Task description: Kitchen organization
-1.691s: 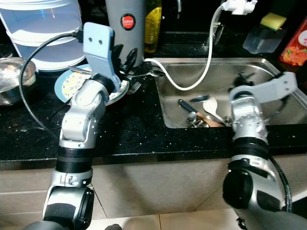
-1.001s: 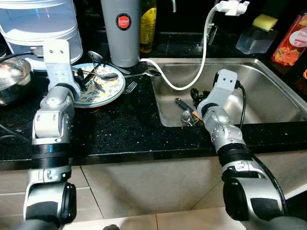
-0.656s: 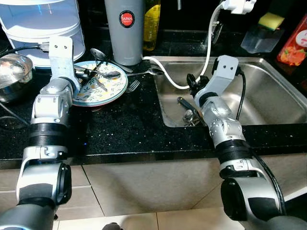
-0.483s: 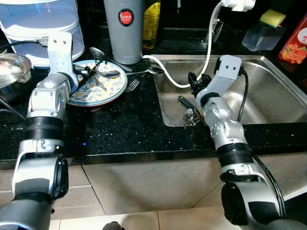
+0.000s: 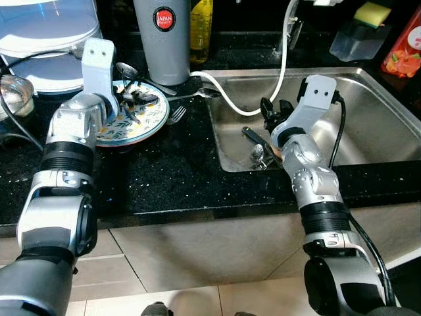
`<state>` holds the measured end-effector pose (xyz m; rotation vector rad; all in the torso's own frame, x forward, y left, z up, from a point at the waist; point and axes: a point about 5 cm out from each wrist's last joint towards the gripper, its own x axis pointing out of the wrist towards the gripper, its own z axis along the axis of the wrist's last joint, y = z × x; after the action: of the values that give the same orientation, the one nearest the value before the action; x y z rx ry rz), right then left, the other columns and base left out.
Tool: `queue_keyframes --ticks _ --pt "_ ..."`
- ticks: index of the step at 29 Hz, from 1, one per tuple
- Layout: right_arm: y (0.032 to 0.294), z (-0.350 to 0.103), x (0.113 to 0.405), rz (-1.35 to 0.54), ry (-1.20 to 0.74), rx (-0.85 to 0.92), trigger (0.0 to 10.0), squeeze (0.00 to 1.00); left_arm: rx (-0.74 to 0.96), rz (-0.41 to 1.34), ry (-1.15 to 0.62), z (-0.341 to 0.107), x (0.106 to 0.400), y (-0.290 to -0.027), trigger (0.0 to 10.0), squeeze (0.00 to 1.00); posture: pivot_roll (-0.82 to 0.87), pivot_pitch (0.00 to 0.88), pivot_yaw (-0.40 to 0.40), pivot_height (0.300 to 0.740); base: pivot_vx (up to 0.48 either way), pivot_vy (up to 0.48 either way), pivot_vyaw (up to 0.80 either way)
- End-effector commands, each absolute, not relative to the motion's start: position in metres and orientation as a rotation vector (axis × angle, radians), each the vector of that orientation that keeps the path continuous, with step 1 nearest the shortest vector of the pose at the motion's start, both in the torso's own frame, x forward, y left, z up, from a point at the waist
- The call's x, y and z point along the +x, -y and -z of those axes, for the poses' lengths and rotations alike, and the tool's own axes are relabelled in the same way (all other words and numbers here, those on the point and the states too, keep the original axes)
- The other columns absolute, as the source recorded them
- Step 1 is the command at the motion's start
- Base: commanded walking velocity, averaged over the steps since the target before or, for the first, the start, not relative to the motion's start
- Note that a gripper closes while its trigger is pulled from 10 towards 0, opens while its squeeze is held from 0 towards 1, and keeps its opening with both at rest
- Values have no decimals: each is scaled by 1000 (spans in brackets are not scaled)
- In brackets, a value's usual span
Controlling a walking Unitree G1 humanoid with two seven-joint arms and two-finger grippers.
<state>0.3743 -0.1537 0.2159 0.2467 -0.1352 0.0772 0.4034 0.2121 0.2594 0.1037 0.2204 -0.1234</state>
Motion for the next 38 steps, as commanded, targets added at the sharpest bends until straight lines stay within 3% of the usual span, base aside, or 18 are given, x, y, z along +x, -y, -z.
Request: queue_keyframes --ticks 1,5,6,7,8,9,10,12,13,14,28,29,30,31,38 --pt "153 -208 372 -72 106 250 10000 0 82 131 -315 -241 400 -216 10000 0 168 109 -7 740 0 0 0" --pt "156 -206 369 -65 101 252 10000 0 65 159 -414 -218 392 -208 10000 0 171 109 5 740 0 0 0" --pt "156 -206 368 -63 101 253 10000 0 59 167 -441 -211 388 -206 9098 0 171 106 10 740 0 0 0" --pt "156 -206 368 -61 100 254 10000 0 52 172 -457 -207 385 -205 9098 0 171 106 10 740 0 0 0" --pt "156 -207 367 -60 99 254 10000 0 56 174 -484 -201 382 -205 4627 0 174 100 15 740 0 0 0" --pt "156 -207 367 -60 99 254 10000 0 53 181 -505 -198 378 -204 4353 0 174 100 15 740 0 0 0" --pt "156 -208 367 -60 99 255 10000 0 52 194 -518 -196 374 -203 3216 0 174 100 15 740 0 0 0" --pt "156 -208 368 -61 98 256 10000 0 29 193 -536 -193 371 -206 2078 0 185 91 7 740 0 0 0" --pt "156 -208 368 -61 98 256 10000 0 29 193 -536 -193 371 -206 2078 0 185 91 7 740 0 0 0" --pt "155 -208 368 -63 96 257 10000 0 20 185 -543 -192 370 -209 0 0 187 89 4 740 0 0 0" --pt "152 -210 371 -79 93 258 10000 0 -78 183 -450 -209 371 -208 0 0 185 70 -11 740 0 0 0" --pt "152 -210 371 -78 93 259 10000 0 -48 188 -375 -218 372 -205 2157 0 183 69 -14 740 0 0 0" --pt "152 -210 371 -78 93 259 10000 0 -48 188 -375 -218 372 -205 2157 0 183 69 -14 740 0 0 0" --pt "153 -211 371 -77 95 261 10000 0 -37 208 -299 -227 372 -200 10000 0 179 68 -15 740 0 0 0" --pt "155 -216 372 -80 112 271 10000 0 49 342 -133 -246 357 -179 10000 0 177 62 -23 740 0 0 0"
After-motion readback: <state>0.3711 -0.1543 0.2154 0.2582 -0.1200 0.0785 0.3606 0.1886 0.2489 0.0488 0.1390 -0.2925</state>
